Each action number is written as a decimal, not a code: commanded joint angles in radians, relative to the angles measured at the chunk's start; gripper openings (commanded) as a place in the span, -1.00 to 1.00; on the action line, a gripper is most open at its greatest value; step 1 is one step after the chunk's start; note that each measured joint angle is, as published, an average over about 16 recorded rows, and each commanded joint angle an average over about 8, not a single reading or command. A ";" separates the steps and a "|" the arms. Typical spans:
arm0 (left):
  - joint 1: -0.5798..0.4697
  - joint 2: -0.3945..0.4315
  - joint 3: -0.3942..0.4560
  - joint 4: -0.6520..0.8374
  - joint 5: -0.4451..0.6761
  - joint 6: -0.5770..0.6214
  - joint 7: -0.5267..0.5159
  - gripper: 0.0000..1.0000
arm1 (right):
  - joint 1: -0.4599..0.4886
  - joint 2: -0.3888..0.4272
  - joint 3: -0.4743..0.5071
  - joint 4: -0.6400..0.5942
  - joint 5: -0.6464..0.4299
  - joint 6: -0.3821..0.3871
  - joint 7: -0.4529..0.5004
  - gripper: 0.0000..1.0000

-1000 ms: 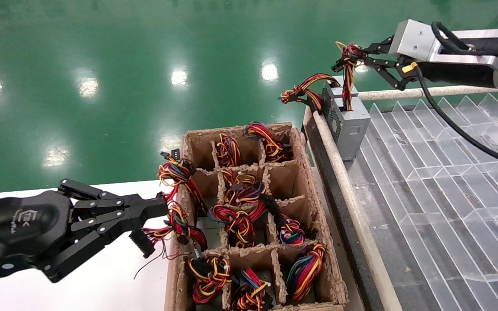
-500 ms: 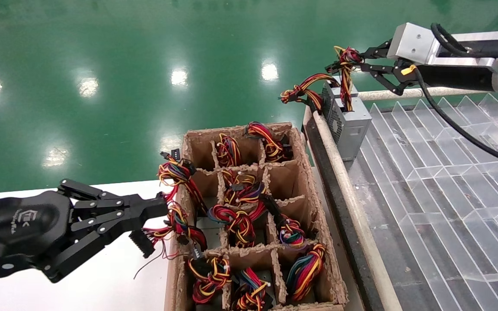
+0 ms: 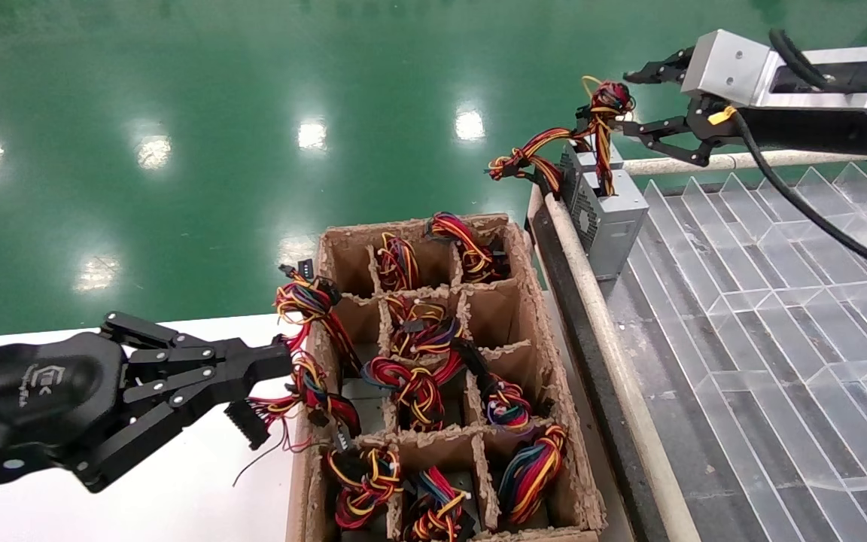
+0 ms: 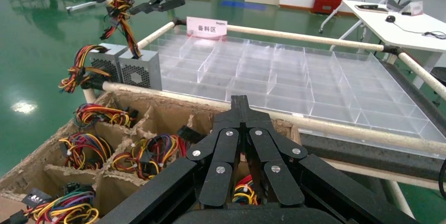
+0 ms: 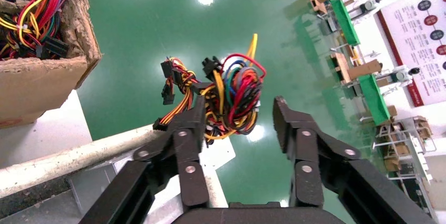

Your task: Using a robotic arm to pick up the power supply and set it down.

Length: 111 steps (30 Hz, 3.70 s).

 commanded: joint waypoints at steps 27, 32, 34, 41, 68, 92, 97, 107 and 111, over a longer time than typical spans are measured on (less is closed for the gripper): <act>0.000 0.000 0.000 0.000 0.000 0.000 0.000 -1.00 | -0.109 0.116 0.143 -0.082 0.231 -0.310 0.035 1.00; 0.000 0.000 0.000 0.000 0.000 0.000 0.000 -1.00 | -0.159 0.133 0.137 0.021 0.267 -0.309 0.100 1.00; 0.000 0.000 0.000 0.000 0.000 0.000 0.000 -1.00 | -0.185 0.141 0.137 0.059 0.286 -0.310 0.128 1.00; 0.000 0.000 0.000 0.000 0.000 0.000 0.000 0.59 | -0.275 0.171 0.137 0.196 0.352 -0.310 0.229 1.00; 0.000 0.000 0.000 0.000 0.000 0.000 0.000 1.00 | -0.662 0.298 0.137 0.781 0.638 -0.313 0.658 1.00; 0.000 0.000 0.000 0.000 0.000 0.000 0.000 1.00 | -0.957 0.394 0.138 1.224 0.856 -0.315 0.974 1.00; 0.000 0.000 0.000 0.000 0.000 0.000 0.000 1.00 | -0.949 0.392 0.138 1.212 0.851 -0.314 0.966 1.00; 0.000 0.000 0.000 0.000 0.000 0.000 0.000 1.00 | -0.936 0.388 0.137 1.194 0.841 -0.314 0.958 1.00; 0.000 0.000 0.000 0.000 0.000 0.000 0.000 1.00 | -0.934 0.387 0.137 1.190 0.838 -0.314 0.956 1.00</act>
